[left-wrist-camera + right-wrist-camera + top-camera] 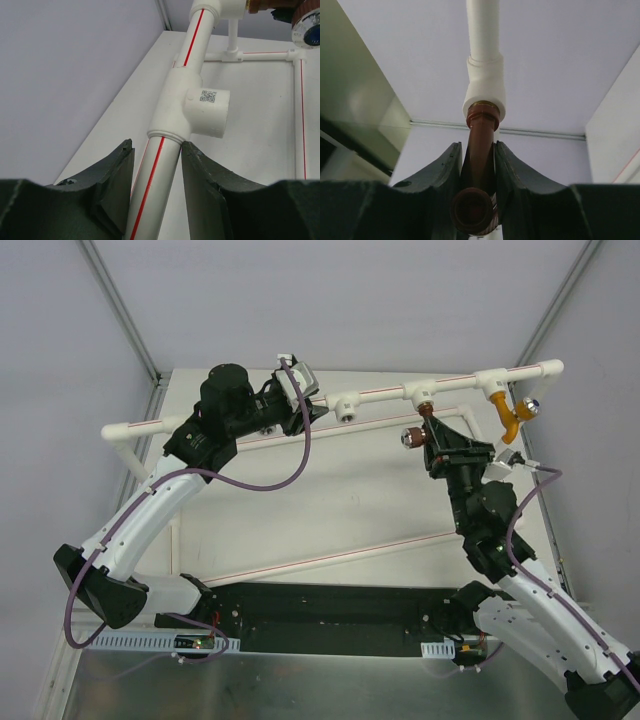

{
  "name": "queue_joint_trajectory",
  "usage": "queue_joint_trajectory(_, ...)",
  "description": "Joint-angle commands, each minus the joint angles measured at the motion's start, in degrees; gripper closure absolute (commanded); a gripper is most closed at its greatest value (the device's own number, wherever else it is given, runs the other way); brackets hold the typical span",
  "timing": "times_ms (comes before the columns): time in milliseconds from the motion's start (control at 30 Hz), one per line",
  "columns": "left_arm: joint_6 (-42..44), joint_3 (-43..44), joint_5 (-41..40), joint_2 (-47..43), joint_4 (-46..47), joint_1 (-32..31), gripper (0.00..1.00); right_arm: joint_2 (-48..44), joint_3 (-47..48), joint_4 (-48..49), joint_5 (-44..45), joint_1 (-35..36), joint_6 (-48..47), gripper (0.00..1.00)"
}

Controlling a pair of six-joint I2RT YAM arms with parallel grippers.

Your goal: Install the water faucets

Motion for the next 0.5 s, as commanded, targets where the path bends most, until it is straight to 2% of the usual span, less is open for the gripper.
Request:
queue_joint_trajectory(0,-6.7,-6.2,-0.6,4.0,-26.9,0.1,1.00,2.8,-4.7,-9.9,-0.7,-0.2,25.3,1.00)
queue_joint_trajectory(233,-6.7,-6.2,-0.5,4.0,-27.0,0.1,1.00,1.7,-4.7,-7.8,-2.7,-0.2,38.7,1.00)
queue_joint_trajectory(267,-6.8,-6.1,-0.4,4.0,-26.9,0.1,1.00,1.4,-5.0,-7.0,-3.3,-0.2,39.5,0.97)
queue_joint_trajectory(367,-6.7,-6.1,-0.4,4.1,-26.9,0.1,1.00,0.4,-4.6,-7.2,-3.7,-0.2,36.6,0.80)
queue_joint_trajectory(467,-6.7,-6.2,-0.6,3.8,-26.9,0.1,1.00,-0.9,-4.1,-9.3,-3.1,-0.2,34.0,0.49)
